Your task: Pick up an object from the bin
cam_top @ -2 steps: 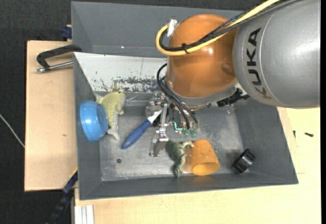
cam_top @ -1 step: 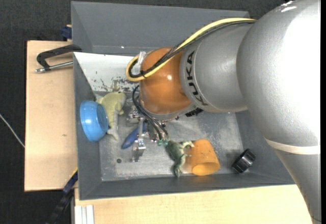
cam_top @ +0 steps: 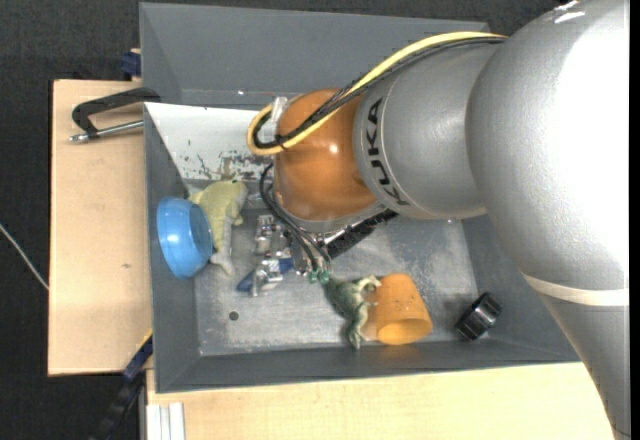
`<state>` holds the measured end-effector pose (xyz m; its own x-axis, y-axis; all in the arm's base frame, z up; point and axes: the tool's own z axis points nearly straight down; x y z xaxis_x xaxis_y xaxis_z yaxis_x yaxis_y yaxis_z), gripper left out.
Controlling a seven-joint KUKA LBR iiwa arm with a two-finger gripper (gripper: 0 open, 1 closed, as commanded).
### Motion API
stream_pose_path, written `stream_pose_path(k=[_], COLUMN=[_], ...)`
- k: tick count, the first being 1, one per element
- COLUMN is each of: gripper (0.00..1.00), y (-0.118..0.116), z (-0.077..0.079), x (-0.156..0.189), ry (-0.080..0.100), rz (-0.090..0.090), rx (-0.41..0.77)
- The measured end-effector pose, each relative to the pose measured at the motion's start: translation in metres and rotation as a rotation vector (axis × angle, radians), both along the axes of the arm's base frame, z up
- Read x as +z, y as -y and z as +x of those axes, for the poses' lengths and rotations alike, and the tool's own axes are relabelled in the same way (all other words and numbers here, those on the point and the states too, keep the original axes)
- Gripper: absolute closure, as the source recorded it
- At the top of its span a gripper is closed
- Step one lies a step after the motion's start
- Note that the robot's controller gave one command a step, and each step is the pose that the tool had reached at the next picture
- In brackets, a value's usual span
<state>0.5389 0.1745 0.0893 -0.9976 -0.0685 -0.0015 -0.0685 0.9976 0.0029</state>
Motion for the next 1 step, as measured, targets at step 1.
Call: stream_pose_path(k=[1], gripper=[1.00], y=[0.0091], z=[-0.0095], x=[0.1194], ry=[0.010], rz=[-0.001], rx=[0.326])
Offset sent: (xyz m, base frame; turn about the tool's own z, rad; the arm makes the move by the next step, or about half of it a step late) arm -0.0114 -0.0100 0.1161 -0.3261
